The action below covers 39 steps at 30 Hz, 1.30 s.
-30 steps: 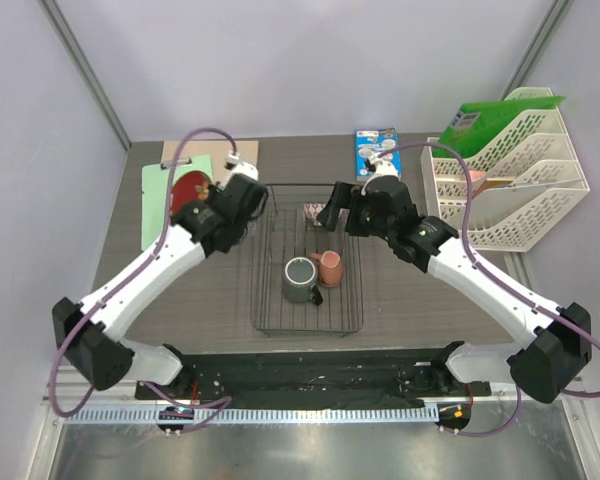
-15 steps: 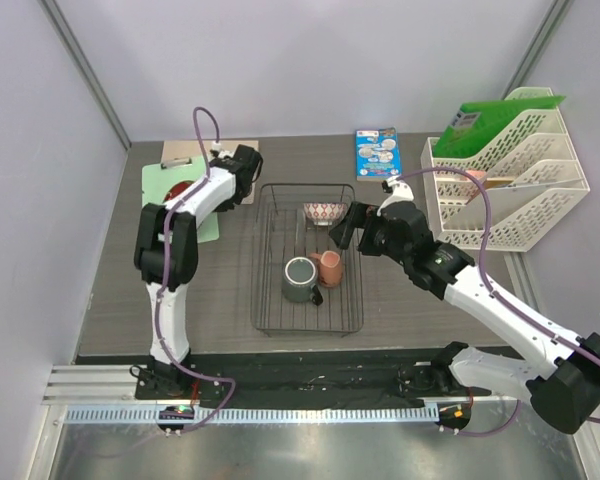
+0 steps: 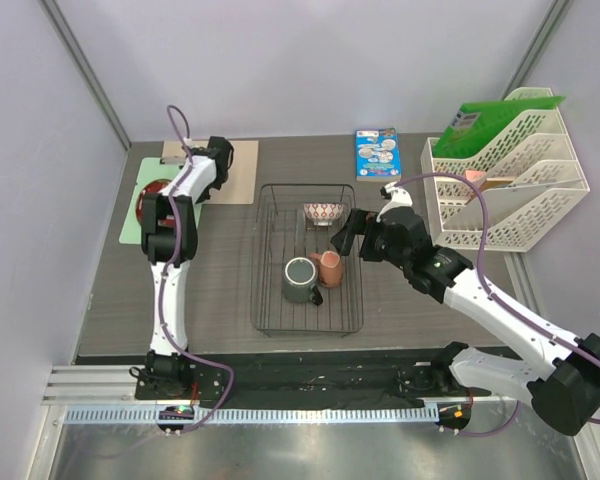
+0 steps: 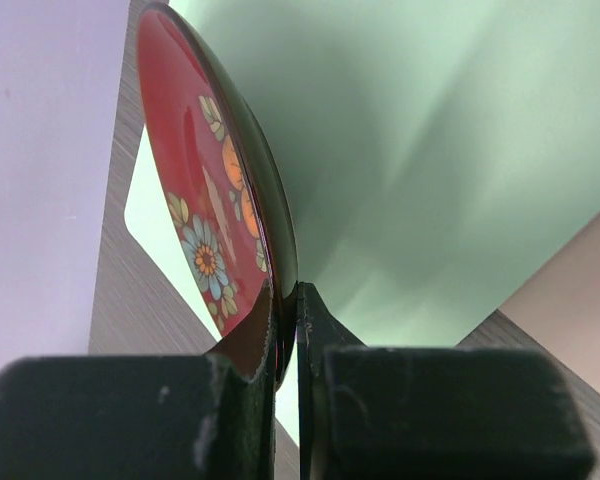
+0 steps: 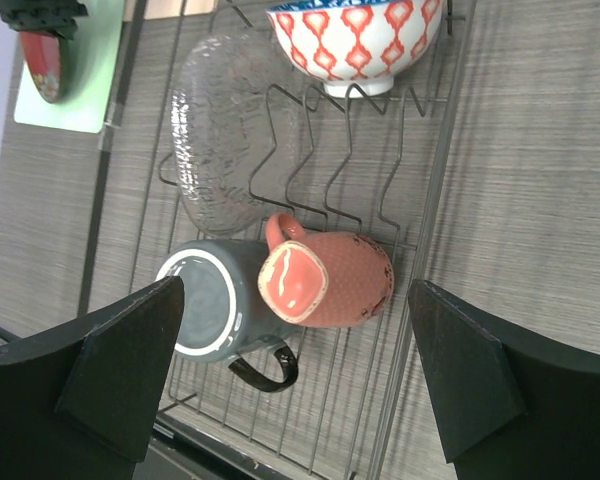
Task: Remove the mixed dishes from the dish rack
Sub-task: Place the plate at the center of the board, then pick up the plate from the dish rack.
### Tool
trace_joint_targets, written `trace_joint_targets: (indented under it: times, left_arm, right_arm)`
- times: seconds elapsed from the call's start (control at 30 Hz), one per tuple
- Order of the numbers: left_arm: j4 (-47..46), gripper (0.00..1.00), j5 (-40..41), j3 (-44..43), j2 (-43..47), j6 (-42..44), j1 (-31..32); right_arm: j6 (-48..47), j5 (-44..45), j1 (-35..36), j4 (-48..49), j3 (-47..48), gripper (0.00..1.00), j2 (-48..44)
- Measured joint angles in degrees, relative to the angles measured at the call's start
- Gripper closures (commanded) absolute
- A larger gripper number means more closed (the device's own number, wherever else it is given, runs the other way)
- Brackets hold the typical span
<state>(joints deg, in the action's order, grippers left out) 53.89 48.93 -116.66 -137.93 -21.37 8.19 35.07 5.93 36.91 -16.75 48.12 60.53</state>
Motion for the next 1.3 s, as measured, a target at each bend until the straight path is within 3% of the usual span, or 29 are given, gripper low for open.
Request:
trace_joint_targets:
  times: [0.03, 0.07, 0.2, 0.3, 0.63, 0.77, 0.87, 1.1, 1.3]
  left_arm:
    - [0.17, 0.98, 0.02, 0.04, -0.04, 0.22, 0.17]
    - [0.09, 0.88, 0.02, 0.33, -0.02, 0.42, 0.39]
    - [0.09, 0.68, -0.9, 1.11, -0.02, 0.7, 1.09]
    - [-0.28, 0.59, -3.02, 1.25, -0.02, 0.33, 1.62]
    - [0.74, 0.51, -4.24, 0.15, 2.89, -1.64, 2.58]
    - [0.9, 0.47, -3.74, -0.37, 11.13, -2.05, 3.85]
    - [-1.68, 0.45, -3.89, 0.61, 21.22, -0.7, 8.33]
    - [-16.41, 0.46, -18.64, 18.95, 47.52, -0.37, 30.25]
    - [-25.09, 0.46, -28.98, 40.54, 53.07, -6.84, 32.94]
  right_arm:
    - [-0.07, -0.07, 0.0, 0.02, -0.11, 0.0, 0.37]
    - [-0.15, -0.09, 0.0, 0.07, -0.26, 0.0, 0.74]
    - [-0.24, -0.17, 0.0, 0.48, -1.14, 0.0, 1.4]
    - [-0.24, -0.35, 0.0, 0.66, -1.2, 0.0, 1.55]
    - [-0.22, -0.02, 0.0, 1.29, -1.2, 0.0, 0.87]
    - [-0.26, 1.29, 0.0, 1.29, -1.2, 0.0, 0.07]
    - [-0.24, 2.89, 0.0, 1.29, -1.2, 0.0, -0.7]
    - [-0.35, 5.99, 0.0, 1.27, -1.53, 0.0, -4.11]
    - [-0.22, 9.16, 0.0, 1.7, -3.78, 0.0, -10.84]
